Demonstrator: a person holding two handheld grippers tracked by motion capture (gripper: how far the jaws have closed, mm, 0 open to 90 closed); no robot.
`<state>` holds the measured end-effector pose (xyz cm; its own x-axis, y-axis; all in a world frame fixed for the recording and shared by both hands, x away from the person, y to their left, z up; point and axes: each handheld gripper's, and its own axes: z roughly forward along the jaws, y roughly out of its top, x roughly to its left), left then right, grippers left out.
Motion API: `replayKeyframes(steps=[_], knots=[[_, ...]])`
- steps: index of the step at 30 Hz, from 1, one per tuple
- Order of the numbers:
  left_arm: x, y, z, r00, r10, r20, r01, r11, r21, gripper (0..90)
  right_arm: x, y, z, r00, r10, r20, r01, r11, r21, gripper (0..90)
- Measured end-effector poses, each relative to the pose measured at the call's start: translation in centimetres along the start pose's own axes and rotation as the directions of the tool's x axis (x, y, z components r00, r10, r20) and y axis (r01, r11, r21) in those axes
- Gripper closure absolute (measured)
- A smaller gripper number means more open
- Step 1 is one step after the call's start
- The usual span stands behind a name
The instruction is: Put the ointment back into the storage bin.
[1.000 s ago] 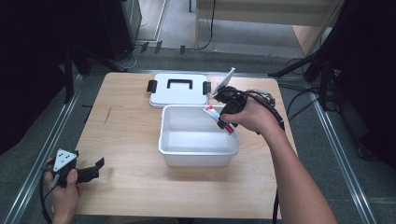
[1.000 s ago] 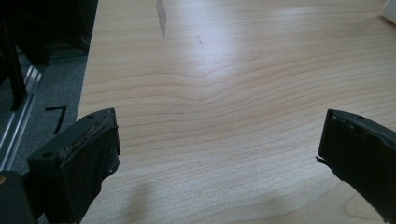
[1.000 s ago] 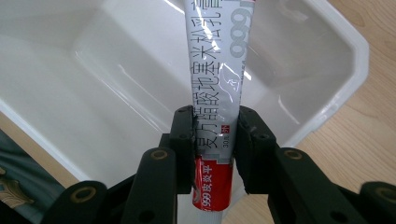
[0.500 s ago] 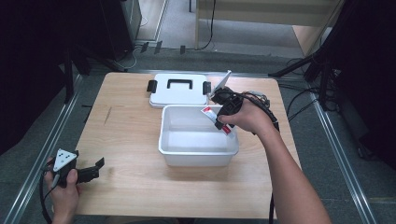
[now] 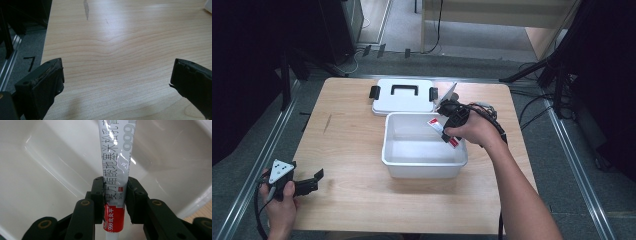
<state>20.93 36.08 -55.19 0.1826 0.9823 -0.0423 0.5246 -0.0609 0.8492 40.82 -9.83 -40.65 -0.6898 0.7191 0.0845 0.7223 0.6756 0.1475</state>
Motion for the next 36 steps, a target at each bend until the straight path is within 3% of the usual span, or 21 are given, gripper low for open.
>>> replayKeyframes(steps=[11,14,21,24,29,36], knots=[[0.0,0.0,0.0,1.0000,-0.002,0.000,0.002,1.0000,-0.001,0.0,0.5,0.2,1.5,0.9992,-0.028,0.029,0.028,0.999,0.019,71.4],[0.0,0.0,0.0,1.0000,-0.003,0.001,0.003,1.0000,-0.001,0.0,0.6,0.3,1.9,0.9972,-0.055,0.050,0.054,0.998,0.028,71.5],[0.0,0.0,0.0,1.0000,-0.002,-0.001,0.002,1.0000,0.003,0.0,0.9,0.2,2.7,0.9959,-0.061,0.067,0.059,0.998,0.023,71.5],[0.0,0.0,0.0,1.0000,-0.003,-0.002,0.003,1.0000,0.006,0.0,1.0,0.2,3.4,0.9925,-0.091,0.082,0.088,0.995,0.041,71.3],[0.0,0.0,0.0,1.0000,-0.003,-0.003,0.003,1.0000,0.006,0.0,1.3,0.3,3.7,0.9861,-0.129,0.104,0.127,0.992,0.026,71.1],[0.0,0.0,0.0,1.0000,-0.002,-0.003,0.002,1.0000,0.006,0.0,1.5,0.3,4.4,0.9788,-0.158,0.130,0.154,0.987,0.042,71.0]])
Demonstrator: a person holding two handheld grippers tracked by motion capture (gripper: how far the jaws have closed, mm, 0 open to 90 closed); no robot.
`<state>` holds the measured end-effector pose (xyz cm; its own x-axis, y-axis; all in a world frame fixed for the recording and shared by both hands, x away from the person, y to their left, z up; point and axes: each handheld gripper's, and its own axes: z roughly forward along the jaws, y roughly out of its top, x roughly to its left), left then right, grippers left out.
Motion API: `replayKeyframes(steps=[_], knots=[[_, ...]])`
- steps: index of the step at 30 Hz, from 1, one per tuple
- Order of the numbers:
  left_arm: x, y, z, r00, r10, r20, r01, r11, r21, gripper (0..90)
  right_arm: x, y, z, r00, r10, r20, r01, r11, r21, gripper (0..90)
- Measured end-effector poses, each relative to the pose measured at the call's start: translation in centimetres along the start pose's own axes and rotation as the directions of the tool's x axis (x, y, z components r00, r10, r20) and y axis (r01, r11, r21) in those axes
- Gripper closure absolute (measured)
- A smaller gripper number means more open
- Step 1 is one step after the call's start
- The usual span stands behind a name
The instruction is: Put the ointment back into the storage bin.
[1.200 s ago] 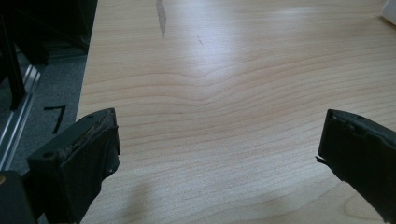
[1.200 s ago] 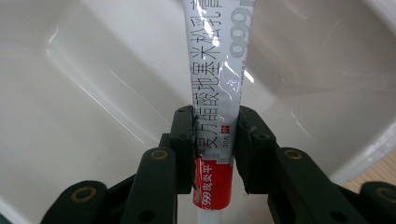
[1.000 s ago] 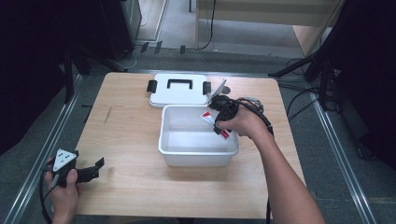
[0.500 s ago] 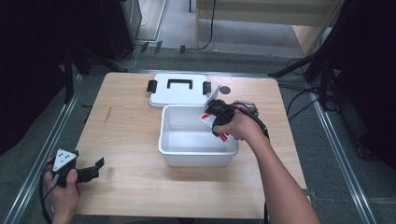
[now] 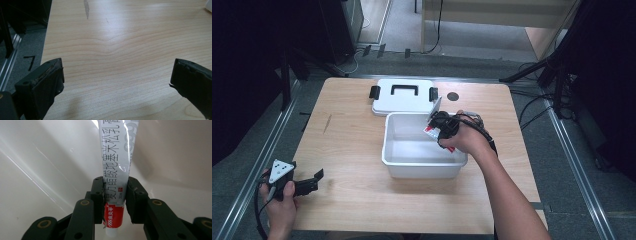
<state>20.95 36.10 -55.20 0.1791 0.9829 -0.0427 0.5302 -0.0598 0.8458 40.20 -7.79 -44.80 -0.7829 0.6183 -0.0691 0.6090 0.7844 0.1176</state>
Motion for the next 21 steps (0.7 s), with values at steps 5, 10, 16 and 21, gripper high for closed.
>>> replayKeyframes(steps=[5,10,16,21], knots=[[0.0,0.0,0.0,1.0000,0.000,-0.001,0.000,1.0000,0.000,0.0,0.2,0.1,0.3,0.9996,-0.021,0.018,0.021,1.000,0.007,70.5],[0.0,0.0,0.0,1.0000,0.001,-0.002,-0.001,1.0000,0.000,0.0,0.2,0.0,0.1,0.9992,-0.024,0.033,0.024,1.000,-0.008,68.0],[0.0,0.0,0.0,1.0000,0.005,-0.004,-0.005,1.0000,0.001,0.0,0.0,-0.2,-0.6,0.9998,-0.015,0.012,0.015,0.999,-0.043,66.4],[0.0,0.0,0.0,1.0000,0.006,-0.005,-0.006,1.0000,-0.002,0.0,-0.2,-0.5,-1.3,0.9994,-0.002,-0.035,0.000,0.999,-0.051,68.3]])
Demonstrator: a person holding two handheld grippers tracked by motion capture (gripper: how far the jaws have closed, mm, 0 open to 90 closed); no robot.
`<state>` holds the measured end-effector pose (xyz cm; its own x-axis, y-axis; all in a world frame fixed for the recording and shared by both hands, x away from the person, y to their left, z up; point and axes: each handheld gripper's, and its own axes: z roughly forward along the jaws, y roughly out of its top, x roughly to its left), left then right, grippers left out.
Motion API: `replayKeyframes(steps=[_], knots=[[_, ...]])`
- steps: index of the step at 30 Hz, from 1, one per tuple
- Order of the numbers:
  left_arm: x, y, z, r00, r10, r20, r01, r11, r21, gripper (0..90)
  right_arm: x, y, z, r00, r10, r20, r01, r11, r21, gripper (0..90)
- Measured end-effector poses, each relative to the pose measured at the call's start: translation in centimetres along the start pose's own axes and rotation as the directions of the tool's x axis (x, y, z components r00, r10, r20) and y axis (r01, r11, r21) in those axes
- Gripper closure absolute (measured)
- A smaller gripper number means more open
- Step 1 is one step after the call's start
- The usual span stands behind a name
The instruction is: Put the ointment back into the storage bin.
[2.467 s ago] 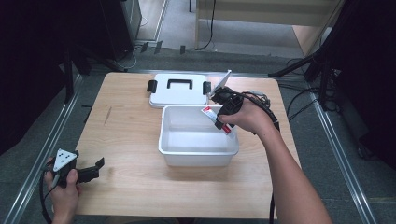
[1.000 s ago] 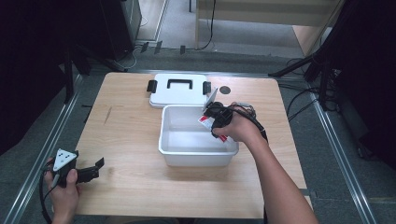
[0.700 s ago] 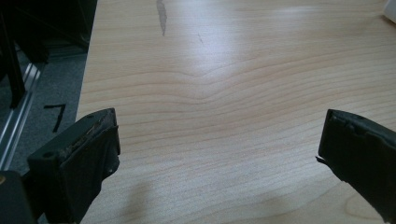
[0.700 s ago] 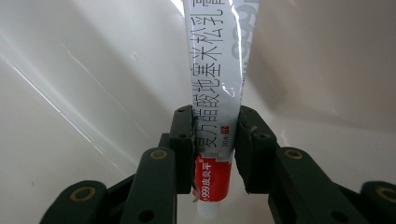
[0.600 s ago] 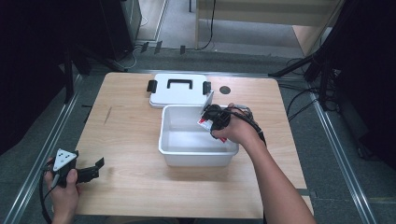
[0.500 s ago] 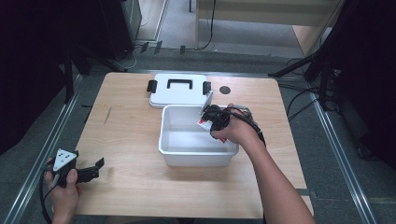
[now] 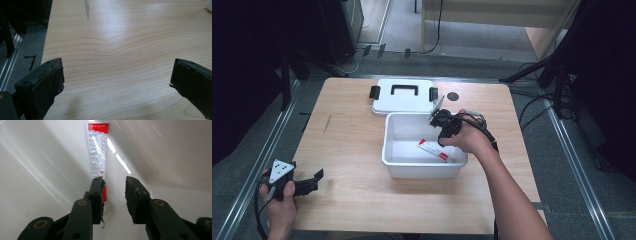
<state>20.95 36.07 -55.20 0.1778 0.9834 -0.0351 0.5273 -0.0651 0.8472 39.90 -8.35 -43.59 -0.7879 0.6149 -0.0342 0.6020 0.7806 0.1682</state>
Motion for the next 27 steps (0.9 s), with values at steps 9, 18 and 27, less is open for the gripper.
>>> replayKeyframes(steps=[9,18,27], knots=[[0.0,0.0,0.0,1.0000,0.002,0.002,-0.002,1.0000,0.000,0.0,0.2,-0.5,-1.7,0.9994,-0.028,-0.022,0.028,0.999,-0.035,43.1],[0.0,0.0,0.0,1.0000,0.000,0.002,0.000,1.0000,-0.001,0.0,1.2,-1.2,-3.9,0.9963,-0.076,0.042,0.077,0.997,-0.022,12.0],[0.0,0.0,0.1,1.0000,-0.003,0.002,0.003,1.0000,0.000,0.0,0.4,-2.6,-6.2,0.9976,-0.019,0.067,0.022,0.999,-0.033,0.0]])
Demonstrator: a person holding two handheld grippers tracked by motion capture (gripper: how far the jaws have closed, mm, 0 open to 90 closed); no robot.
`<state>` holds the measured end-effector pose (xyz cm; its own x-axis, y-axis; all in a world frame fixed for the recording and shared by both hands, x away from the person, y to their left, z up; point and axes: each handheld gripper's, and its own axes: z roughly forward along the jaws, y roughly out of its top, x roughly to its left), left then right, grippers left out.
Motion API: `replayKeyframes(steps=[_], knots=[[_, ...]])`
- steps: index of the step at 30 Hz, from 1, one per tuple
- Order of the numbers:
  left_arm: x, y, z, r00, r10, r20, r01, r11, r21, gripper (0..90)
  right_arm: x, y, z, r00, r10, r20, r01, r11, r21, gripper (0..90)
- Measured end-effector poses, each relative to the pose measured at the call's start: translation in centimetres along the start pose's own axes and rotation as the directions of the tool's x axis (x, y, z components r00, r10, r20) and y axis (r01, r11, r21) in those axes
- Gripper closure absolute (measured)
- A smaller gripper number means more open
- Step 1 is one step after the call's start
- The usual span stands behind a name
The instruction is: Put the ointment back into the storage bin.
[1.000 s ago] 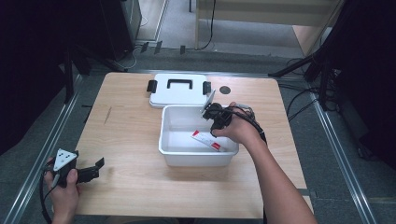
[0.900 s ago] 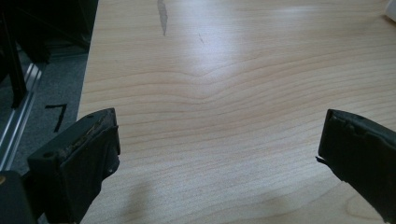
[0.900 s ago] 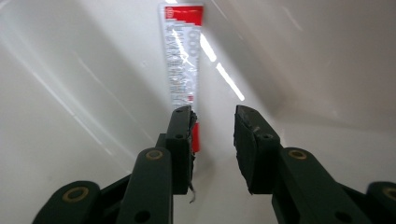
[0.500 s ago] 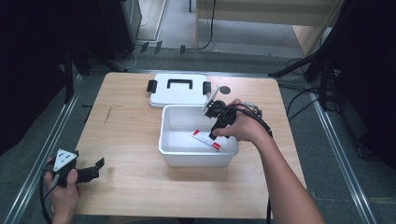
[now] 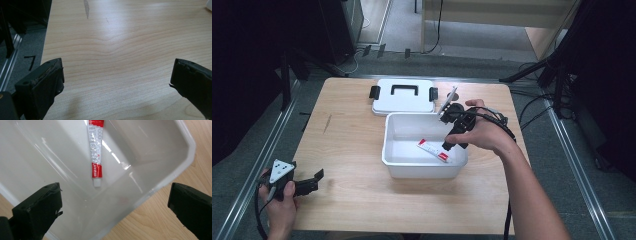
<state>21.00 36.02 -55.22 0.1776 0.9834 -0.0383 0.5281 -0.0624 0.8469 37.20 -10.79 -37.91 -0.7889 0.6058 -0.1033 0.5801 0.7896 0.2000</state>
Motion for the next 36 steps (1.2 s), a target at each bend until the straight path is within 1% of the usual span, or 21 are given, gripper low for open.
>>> replayKeyframes(steps=[2,3,5,9,10,12,13,15,18,21,22,26,28,29,30,31,32,34,36], knots=[[0.0,0.0,0.0,1.0000,0.000,-0.001,0.000,1.0000,-0.001,0.0,-0.2,-0.2,-0.2,1.0000,0.003,0.002,-0.003,1.000,-0.006,0.0],[0.0,0.0,0.0,1.0000,0.002,-0.002,-0.002,1.0000,0.000,0.0,-0.5,-0.7,-0.5,0.9998,0.017,0.014,-0.017,1.000,-0.016,0.0],[0.0,0.0,0.0,1.0000,0.002,0.000,-0.002,1.0000,0.001,0.0,-0.8,-1.0,-0.8,0.9994,0.028,0.022,-0.027,0.999,-0.028,0.0],[0.0,0.0,0.0,1.0000,0.002,0.001,-0.002,1.0000,0.000,0.0,-1.2,-1.7,-1.2,0.9990,0.036,0.026,-0.035,0.998,-0.043,0.0],[0.0,0.0,0.0,1.0000,0.005,0.002,-0.005,1.0000,0.000,0.0,-1.5,-2.2,-1.5,0.9988,0.042,0.026,-0.041,0.998,-0.050,0.0],[0.0,0.0,0.0,1.0000,0.006,0.003,-0.006,1.0000,0.001,0.0,-1.7,-2.6,-1.6,0.9986,0.045,0.027,-0.043,0.997,-0.058,0.0],[0.0,0.0,0.0,1.0000,0.006,0.003,-0.006,1.0000,0.000,0.0,-1.7,-2.8,-1.7,0.9982,0.054,0.025,-0.052,0.997,-0.055,0.0],[0.0,0.0,0.0,1.0000,0.006,0.003,-0.006,1.0000,0.000,0.0,-1.8,-3.0,-1.7,0.9984,0.051,0.023,-0.049,0.997,-0.059,0.0],[0.0,0.0,0.0,1.0000,0.006,0.004,-0.006,1.0000,0.001,0.0,-2.4,-3.9,-1.7,0.9980,0.059,0.022,-0.058,0.996,-0.065,0.0],[0.0,0.0,0.0,1.0000,0.004,0.005,-0.004,1.0000,0.003,0.0,-2.6,-4.3,-1.7,0.9980,0.060,0.021,-0.058,0.996,-0.070,0.0],[0.0,0.0,0.0,1.0000,0.002,0.006,-0.002,1.0000,0.005,0.0,-2.9,-4.7,-1.8,0.9973,0.070,0.021,-0.068,0.995,-0.070,0.0],[0.0,0.0,0.0,1.0000,0.003,0.006,-0.003,1.0000,0.006,0.0,-3.3,-5.3,-1.7,0.9970,0.075,0.020,-0.073,0.994,-0.080,0.1],[0.0,0.0,0.0,1.0000,0.003,0.008,-0.003,1.0000,0.006,0.0,-3.6,-6.1,-1.6,0.9957,0.090,0.022,-0.088,0.992,-0.085,0.3],[0.0,0.0,0.0,1.0000,0.003,0.008,-0.003,1.0000,0.006,0.0,-3.7,-6.4,-1.5,0.9946,0.102,0.022,-0.099,0.991,-0.088,1.3],[0.0,0.0,0.0,0.9999,0.004,0.013,-0.004,1.0000,0.008,0.0,-3.9,-6.8,-1.4,0.9931,0.113,0.032,-0.109,0.988,-0.107,4.2],[0.0,0.0,0.0,0.9999,0.004,0.013,-0.004,1.0000,0.008,0.0,-3.9,-6.8,-1.4,0.9931,0.113,0.032,-0.109,0.988,-0.107,4.2],[0.0,0.0,0.0,0.9999,0.005,0.015,-0.005,0.9999,0.011,0.0,-4.0,-7.1,-1.4,0.9916,0.124,0.037,-0.119,0.986,-0.121,6.6],[0.0,0.0,0.0,0.9999,0.004,0.014,-0.004,0.9999,0.011,0.0,-4.4,-8.1,-1.1,0.9848,0.172,0.025,-0.166,0.975,-0.147,7.2],[0.0,0.0,0.0,0.9999,0.005,0.013,-0.005,0.9999,0.010,0.0,-4.7,-8.8,-0.7,0.9820,0.187,0.024,-0.181,0.970,-0.161,7.2]])
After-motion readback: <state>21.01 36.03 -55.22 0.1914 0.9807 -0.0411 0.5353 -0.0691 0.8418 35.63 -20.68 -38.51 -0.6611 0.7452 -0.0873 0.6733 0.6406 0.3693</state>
